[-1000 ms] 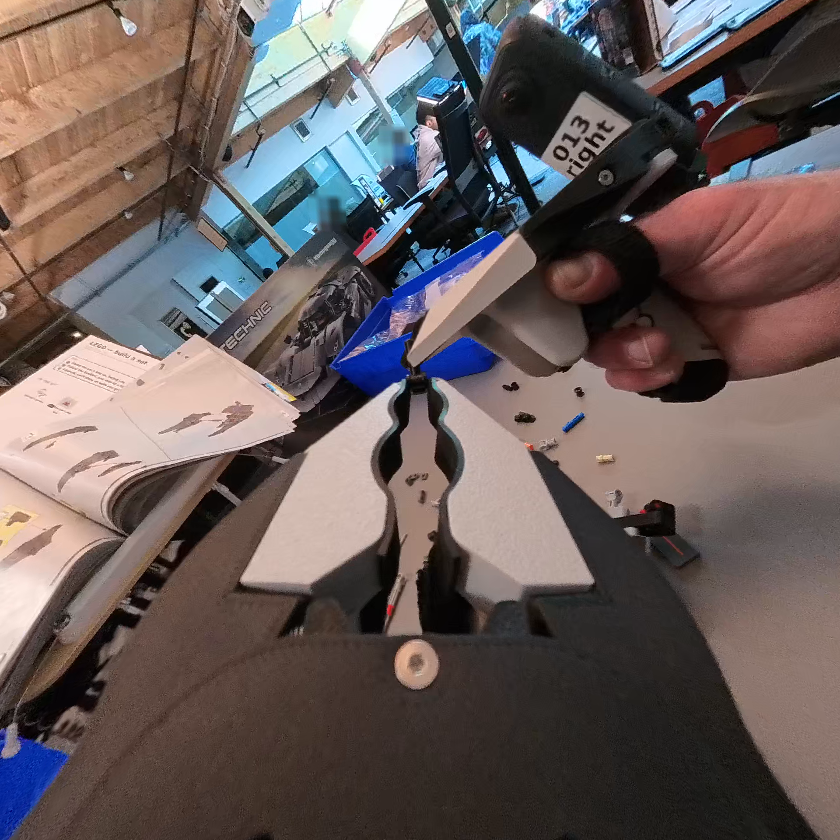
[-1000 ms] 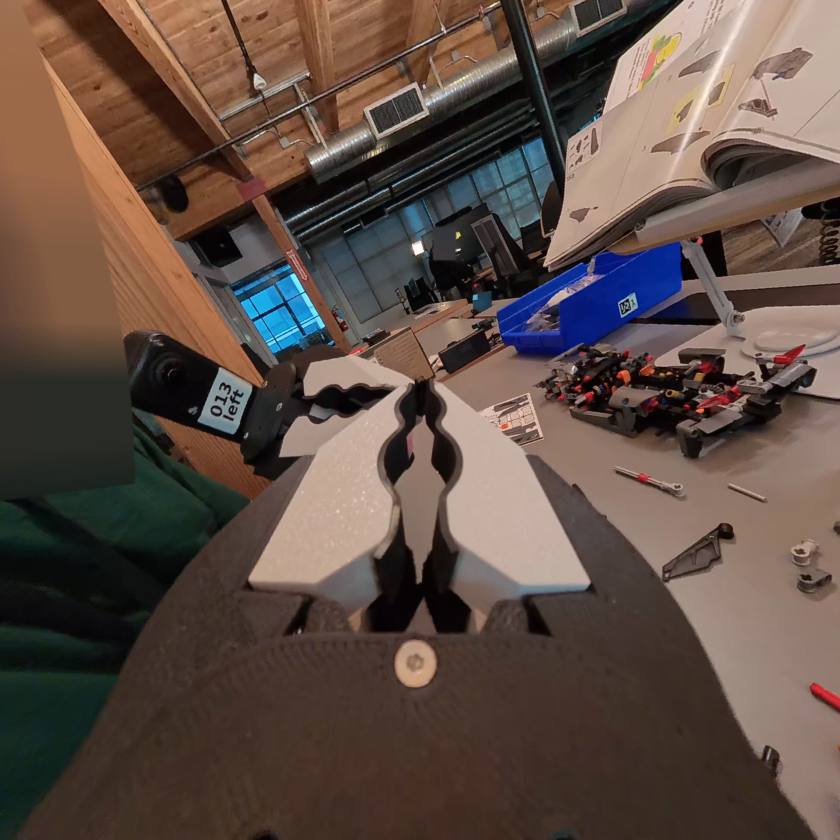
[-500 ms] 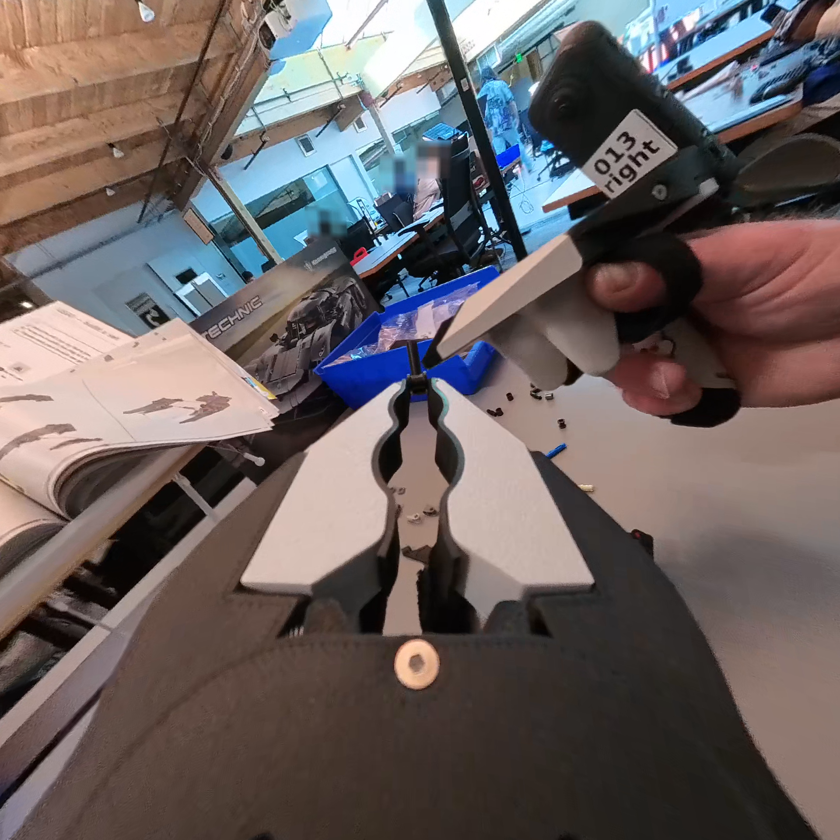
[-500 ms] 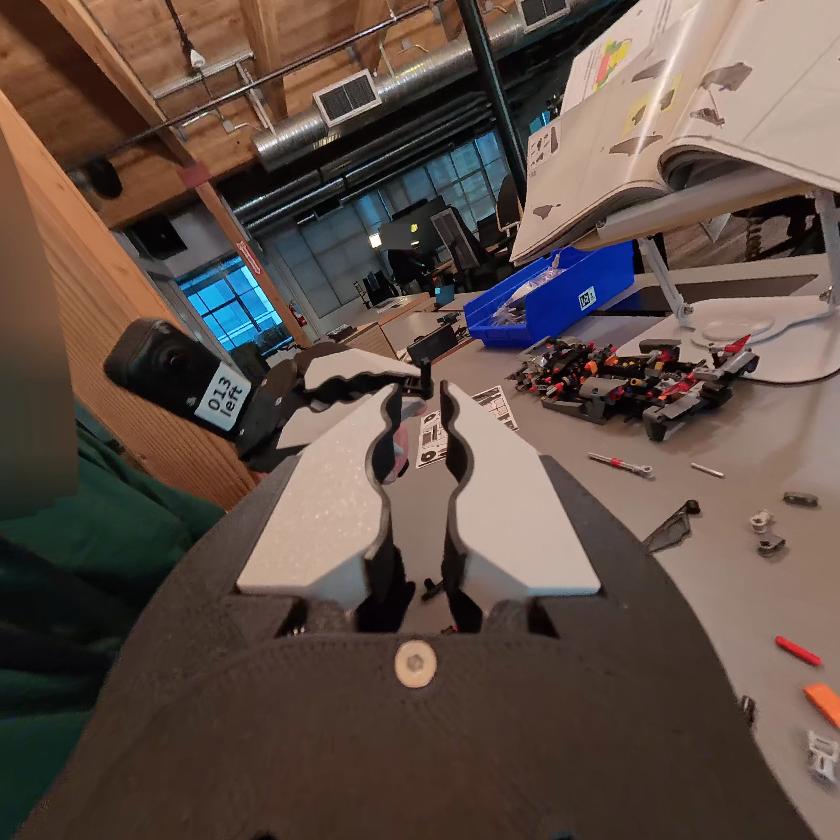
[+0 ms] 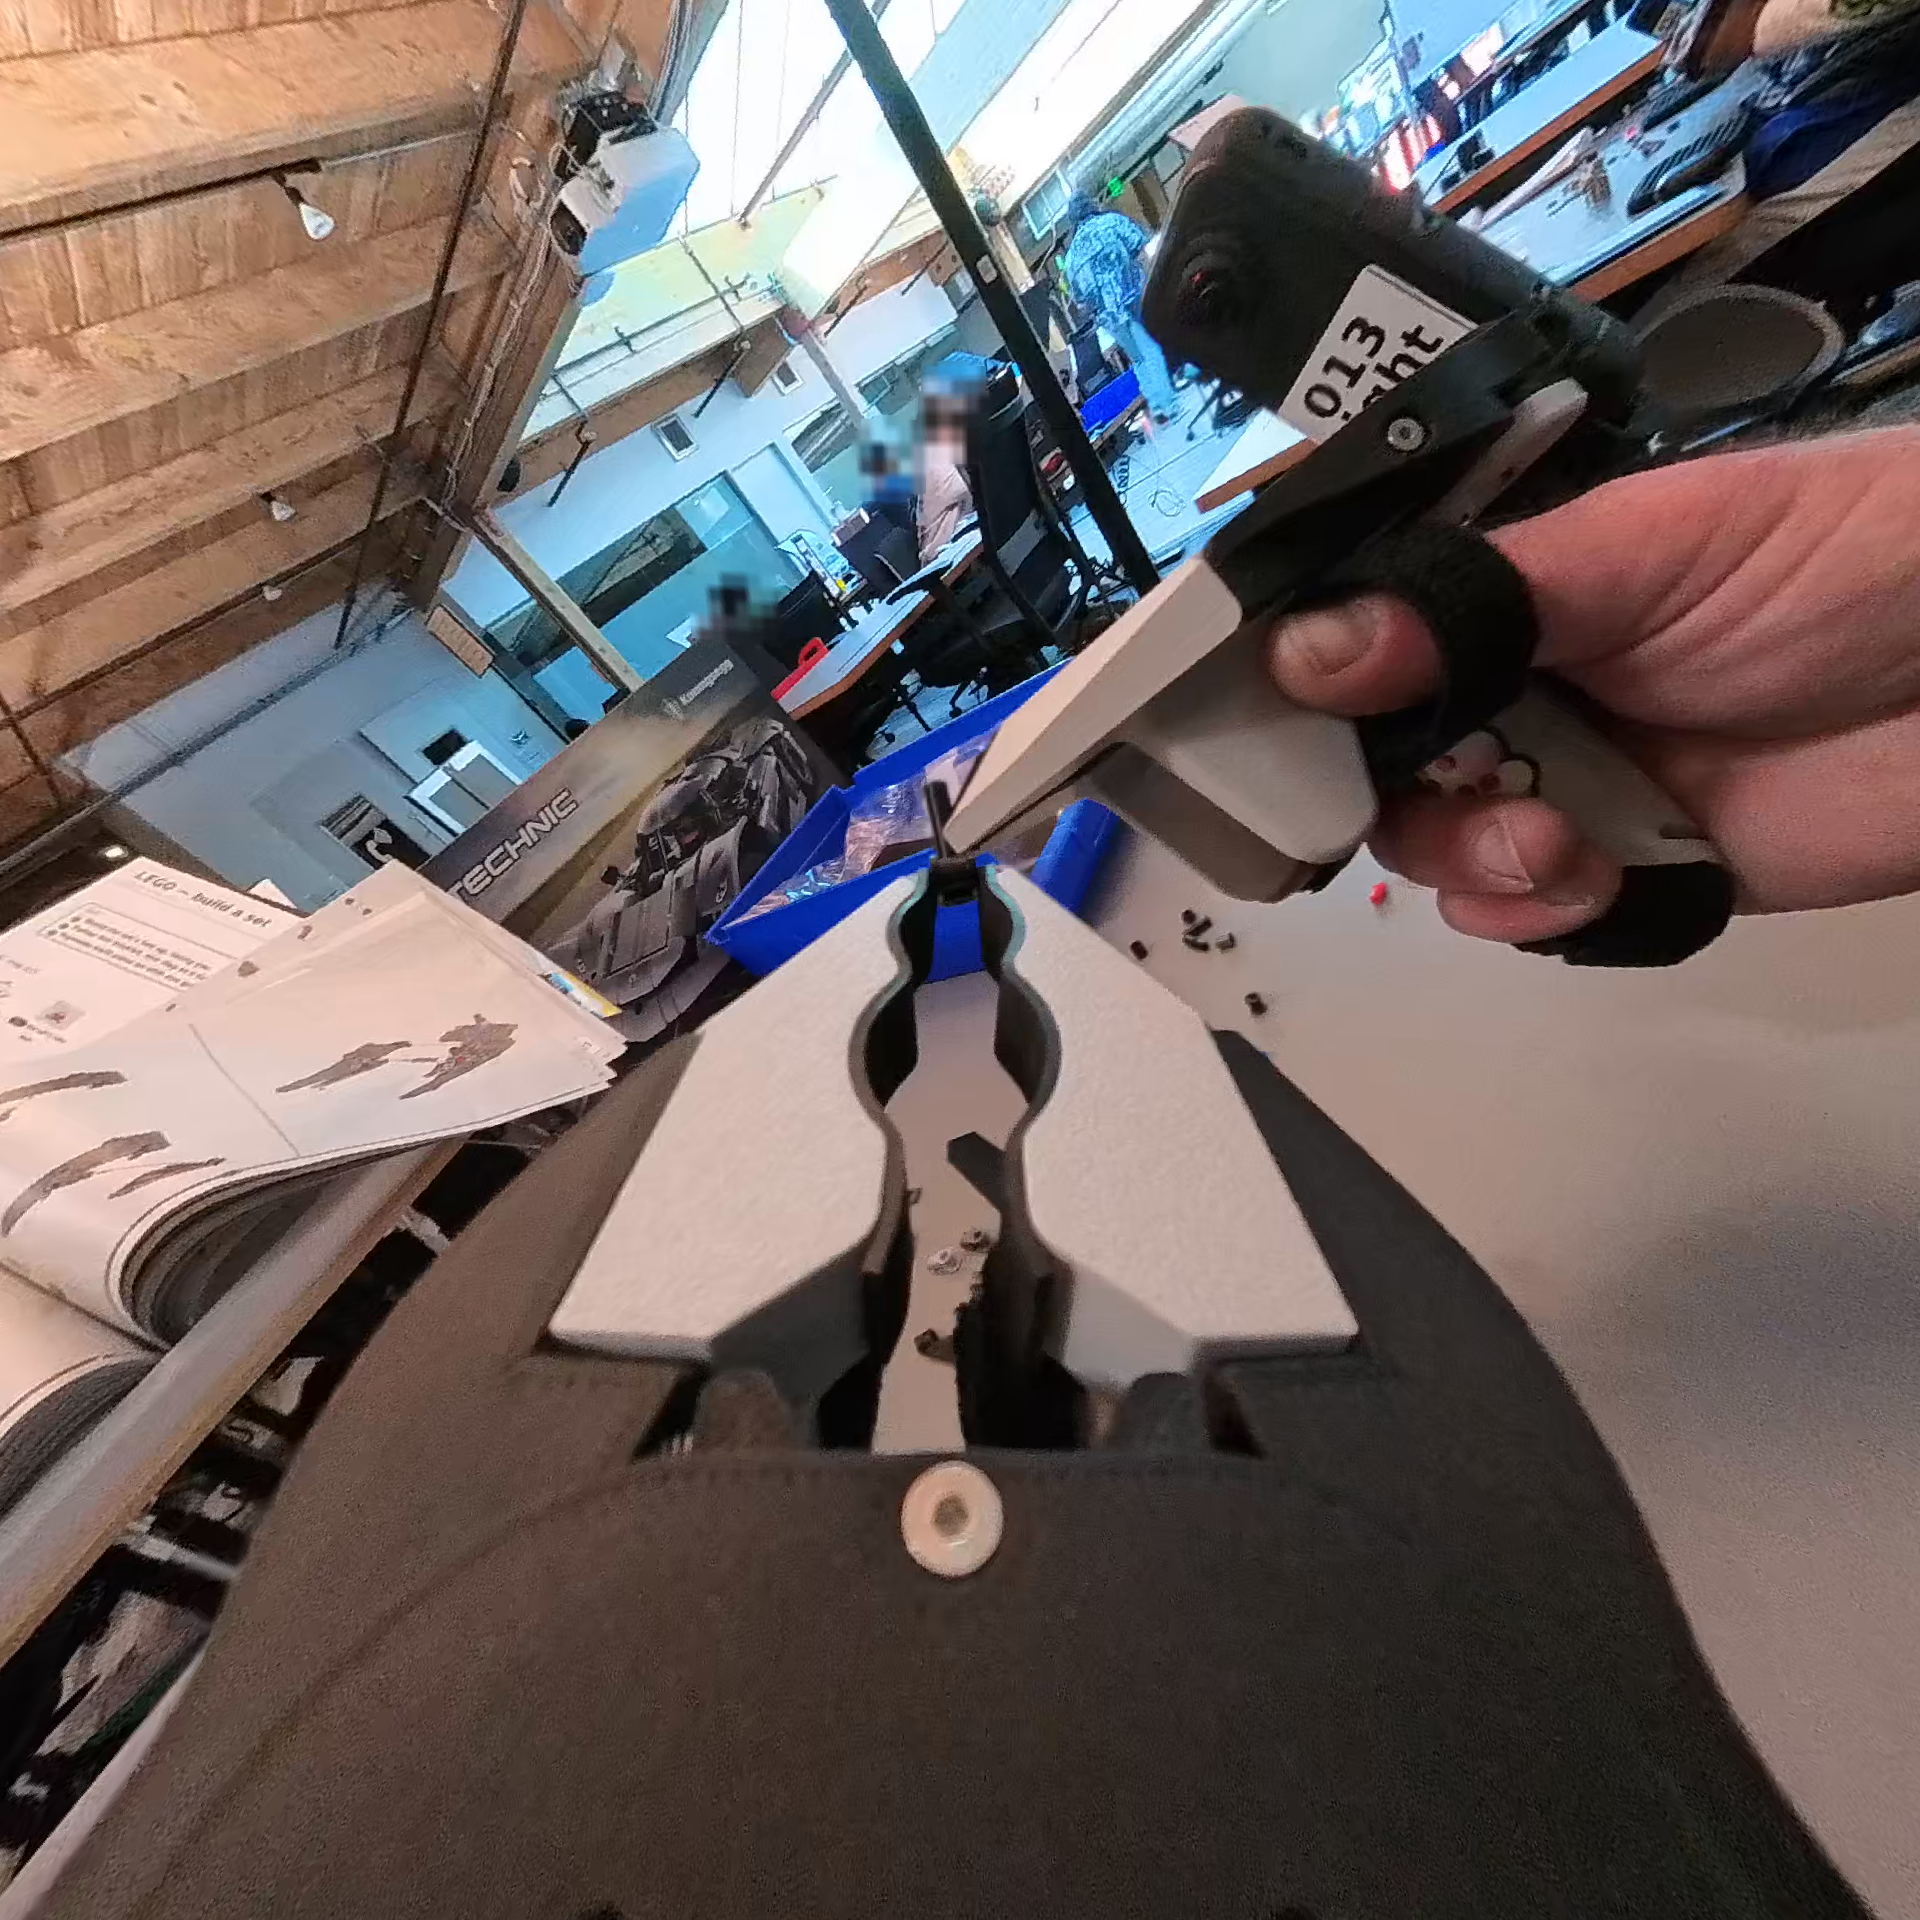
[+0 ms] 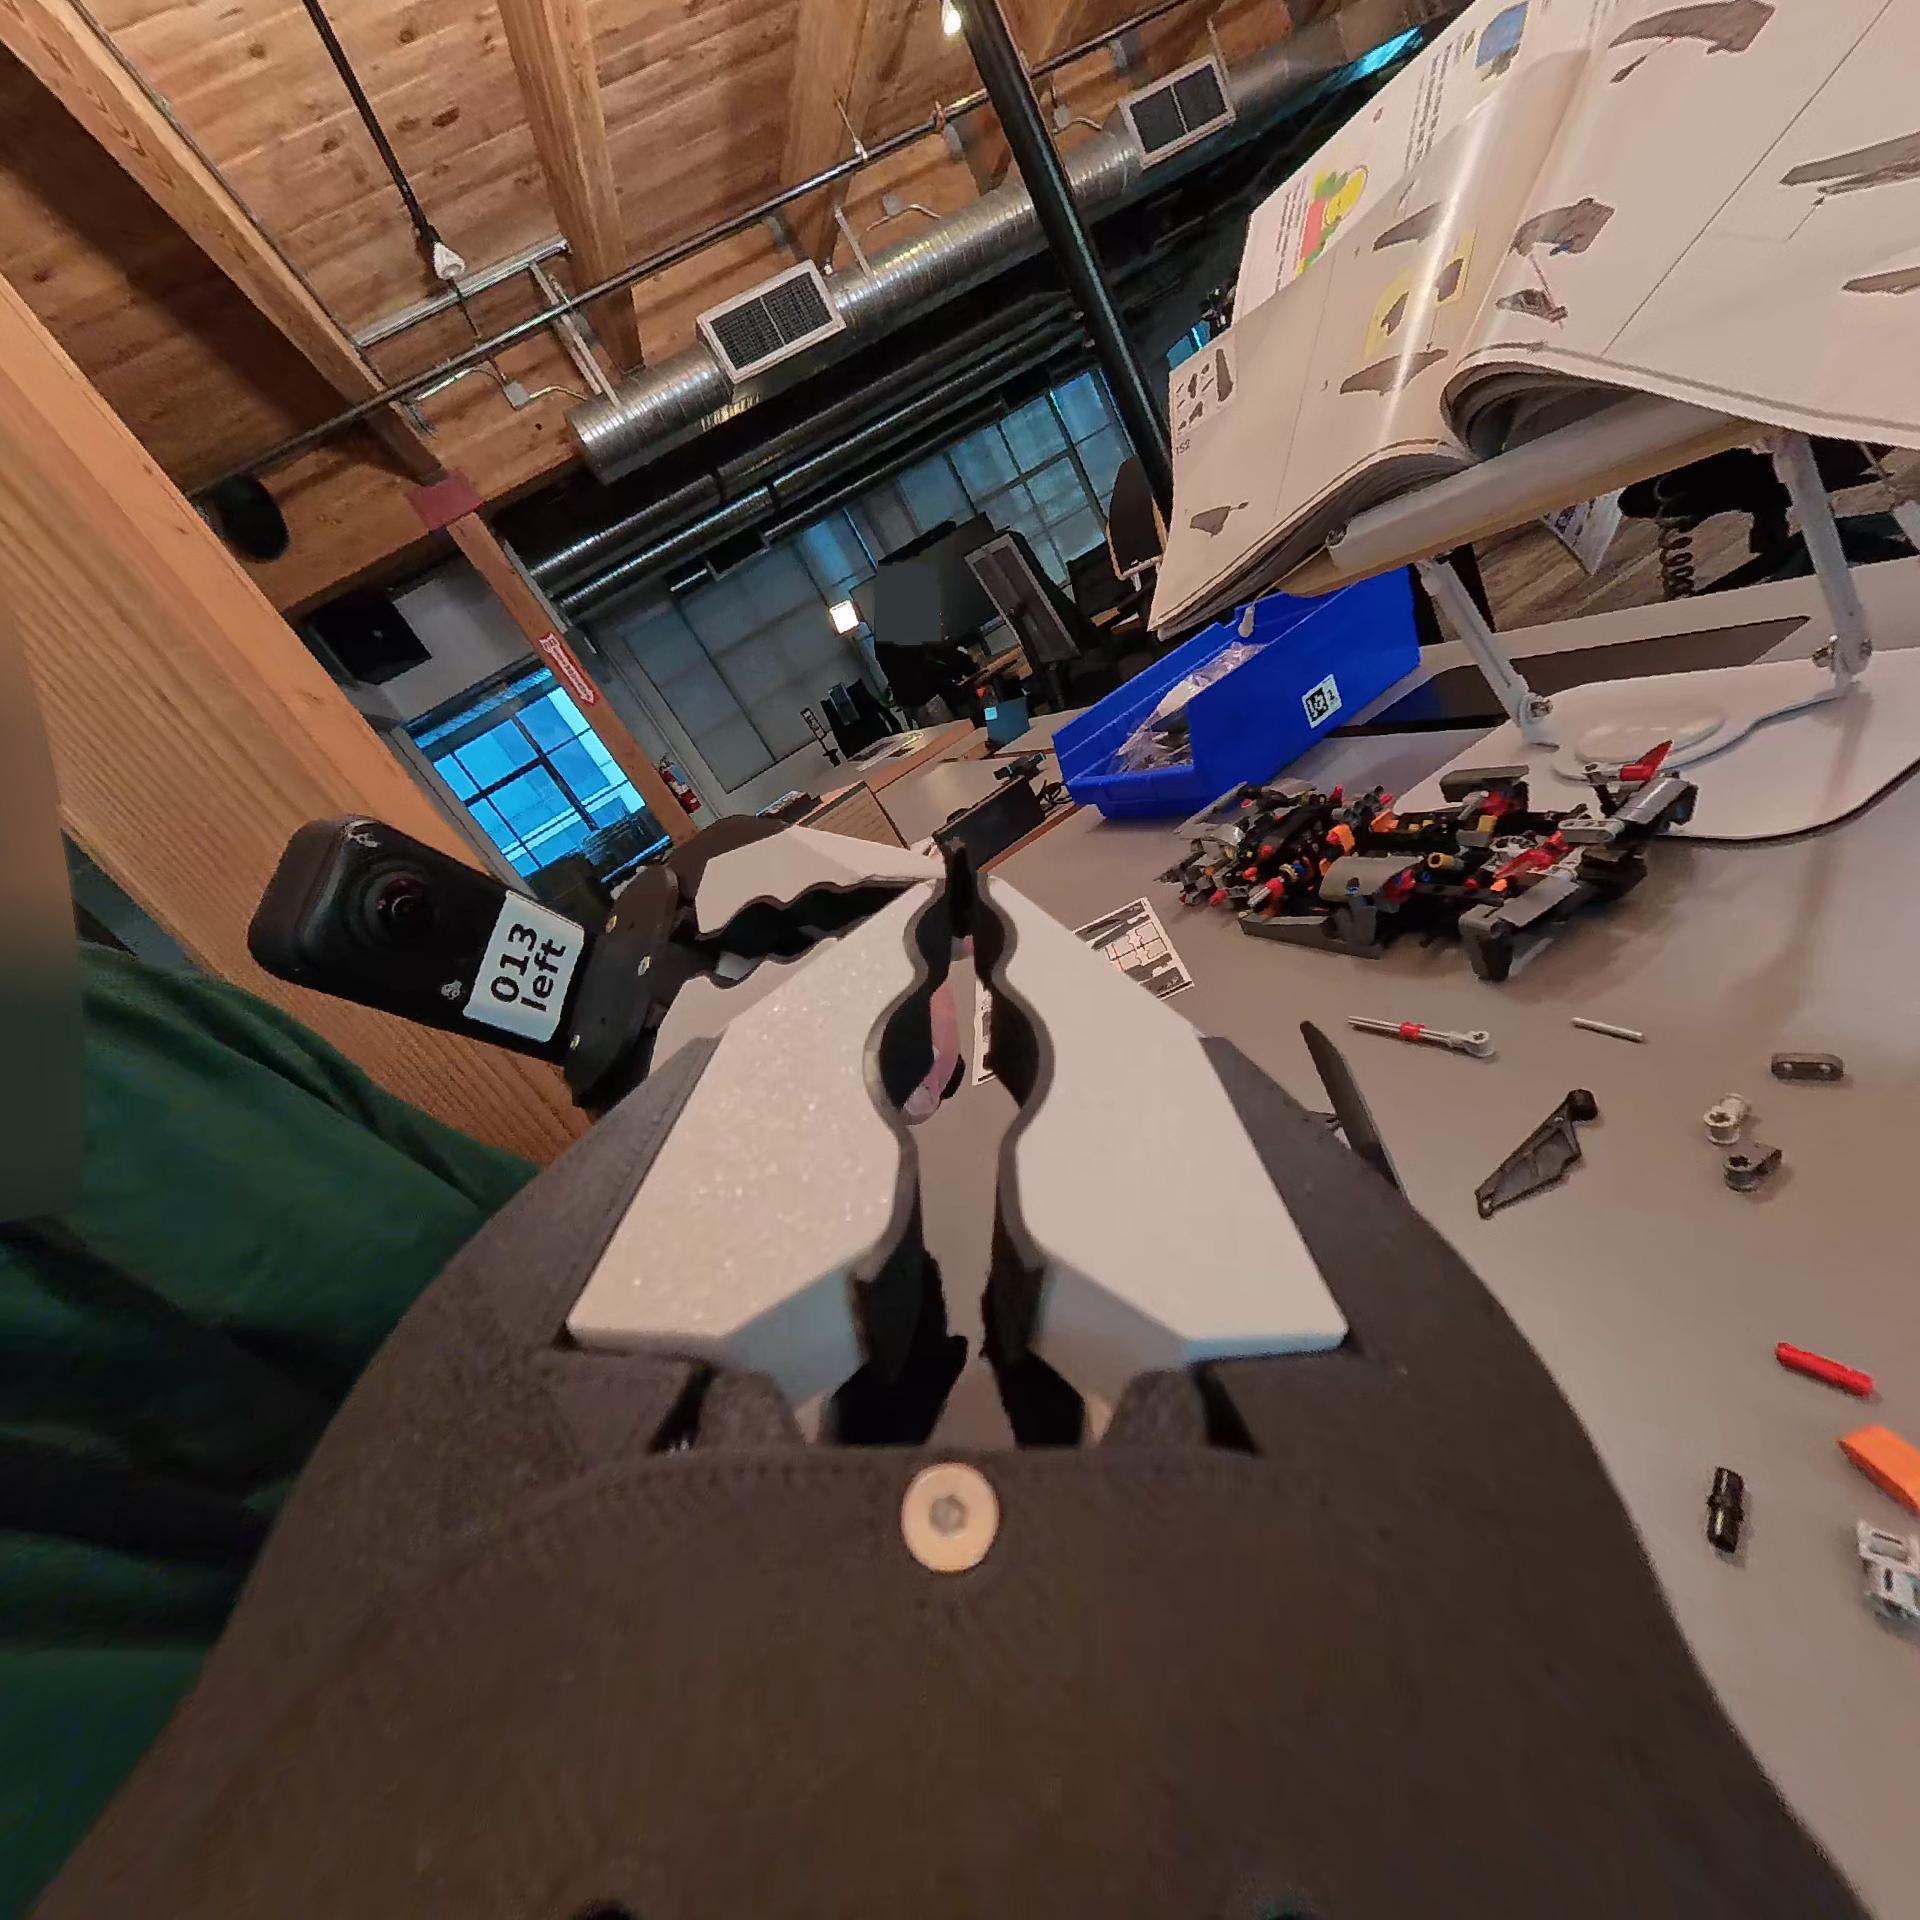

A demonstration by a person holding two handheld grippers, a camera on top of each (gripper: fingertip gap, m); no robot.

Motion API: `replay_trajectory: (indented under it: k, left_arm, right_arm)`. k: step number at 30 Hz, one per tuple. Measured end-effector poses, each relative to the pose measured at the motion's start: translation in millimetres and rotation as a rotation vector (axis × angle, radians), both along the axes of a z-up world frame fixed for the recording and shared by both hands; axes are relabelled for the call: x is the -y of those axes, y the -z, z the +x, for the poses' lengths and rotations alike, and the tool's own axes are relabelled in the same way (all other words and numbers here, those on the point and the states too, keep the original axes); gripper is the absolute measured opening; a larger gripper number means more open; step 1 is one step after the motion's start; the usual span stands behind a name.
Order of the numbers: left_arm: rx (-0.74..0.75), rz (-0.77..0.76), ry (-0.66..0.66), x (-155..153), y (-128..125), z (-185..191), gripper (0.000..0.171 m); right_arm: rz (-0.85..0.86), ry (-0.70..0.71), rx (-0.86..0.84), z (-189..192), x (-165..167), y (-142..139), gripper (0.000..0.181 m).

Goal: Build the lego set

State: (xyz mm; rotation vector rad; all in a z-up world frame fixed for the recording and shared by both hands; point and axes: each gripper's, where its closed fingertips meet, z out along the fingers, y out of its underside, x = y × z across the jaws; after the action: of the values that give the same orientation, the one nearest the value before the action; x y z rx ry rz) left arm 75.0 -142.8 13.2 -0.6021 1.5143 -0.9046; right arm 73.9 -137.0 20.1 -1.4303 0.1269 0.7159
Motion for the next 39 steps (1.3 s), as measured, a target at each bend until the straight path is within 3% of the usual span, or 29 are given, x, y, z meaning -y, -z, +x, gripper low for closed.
replay_trajectory:
  k: [6,12,20,27,31,39]
  left_arm:
    - [0.004,-0.01,0.037,8,-3,2,0.006]
    - [-0.005,-0.038,0.095,18,-3,5,0.006]
    - [-0.045,-0.016,0.153,17,8,1,0.011]
    - [-0.123,0.082,0.212,1,27,-20,0.02]
    - [-0.148,0.258,0.232,-6,45,-27,0.017]
    - [-0.164,0.35,0.275,-10,60,-28,0.008]
  right_arm:
    - [0.035,0.022,-0.051,4,8,-3,0.008]
    - [0.04,0.04,-0.038,6,18,-3,0.0]
    - [0.009,-0.045,-0.13,6,14,8,0.0]
    - [-0.084,-0.131,-0.143,-7,3,30,0.0]
    - [-0.149,-0.19,-0.168,-17,-4,46,0.001]
    - [-0.221,-0.249,-0.213,-23,-17,64,0.0]
